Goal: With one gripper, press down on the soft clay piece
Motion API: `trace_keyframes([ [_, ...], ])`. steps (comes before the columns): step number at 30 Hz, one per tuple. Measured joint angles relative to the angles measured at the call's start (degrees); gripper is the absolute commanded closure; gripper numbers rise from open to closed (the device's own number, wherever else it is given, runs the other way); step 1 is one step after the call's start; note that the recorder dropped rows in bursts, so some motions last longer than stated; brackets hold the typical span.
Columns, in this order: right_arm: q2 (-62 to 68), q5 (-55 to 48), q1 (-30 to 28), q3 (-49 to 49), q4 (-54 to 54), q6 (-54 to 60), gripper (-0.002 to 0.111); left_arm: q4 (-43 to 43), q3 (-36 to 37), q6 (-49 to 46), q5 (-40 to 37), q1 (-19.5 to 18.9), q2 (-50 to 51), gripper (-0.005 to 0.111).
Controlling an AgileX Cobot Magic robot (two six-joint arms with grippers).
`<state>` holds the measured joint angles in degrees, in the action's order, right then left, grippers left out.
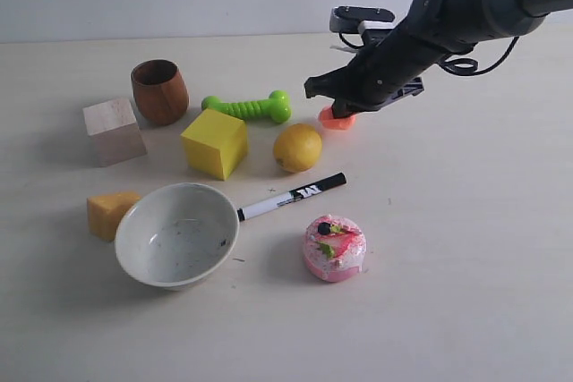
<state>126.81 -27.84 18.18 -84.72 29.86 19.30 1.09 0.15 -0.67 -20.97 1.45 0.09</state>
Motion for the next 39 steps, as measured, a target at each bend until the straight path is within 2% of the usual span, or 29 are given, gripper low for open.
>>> trace_keyframes([
  [30,0.00,-2.14,-0.08,0.00,-3.63,2.10,0.108,0.00,0.00,0.00,0.00,0.00,0.00,0.107],
  [39,0.00,-2.14,-0.08,0.00,-4.61,-3.41,0.108,0.00,0.00,0.00,0.00,0.00,0.00,0.107],
])
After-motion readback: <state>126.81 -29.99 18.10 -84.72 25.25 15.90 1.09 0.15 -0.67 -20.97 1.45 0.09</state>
